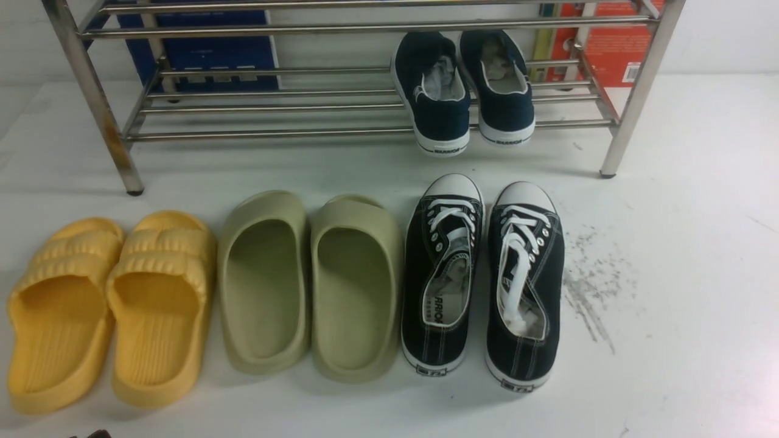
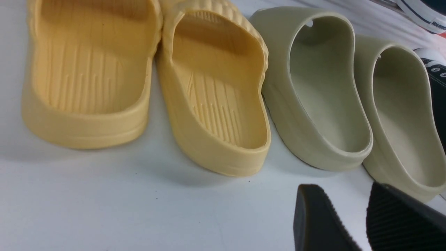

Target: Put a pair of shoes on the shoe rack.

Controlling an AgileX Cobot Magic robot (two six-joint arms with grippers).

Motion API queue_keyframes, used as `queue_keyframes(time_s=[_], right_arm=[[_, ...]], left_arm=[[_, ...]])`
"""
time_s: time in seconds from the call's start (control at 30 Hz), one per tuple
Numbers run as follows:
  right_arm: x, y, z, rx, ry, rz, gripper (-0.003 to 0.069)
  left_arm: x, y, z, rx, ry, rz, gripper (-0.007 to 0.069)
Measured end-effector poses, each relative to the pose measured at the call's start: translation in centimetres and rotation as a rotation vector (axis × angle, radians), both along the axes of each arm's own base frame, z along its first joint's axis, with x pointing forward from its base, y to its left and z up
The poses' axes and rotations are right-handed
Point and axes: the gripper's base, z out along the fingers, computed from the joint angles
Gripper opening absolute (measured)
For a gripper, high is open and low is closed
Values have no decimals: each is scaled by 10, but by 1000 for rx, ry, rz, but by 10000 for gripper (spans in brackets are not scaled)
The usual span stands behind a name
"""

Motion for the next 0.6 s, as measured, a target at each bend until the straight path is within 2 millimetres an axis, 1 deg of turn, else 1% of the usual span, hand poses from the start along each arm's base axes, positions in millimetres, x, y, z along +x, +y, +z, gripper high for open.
queue_keyframes(time_s=[0.6], right_arm=[[0,0,0,22,-1,-7,2]], left_arm=[[0,0,0,0,0,0,239]])
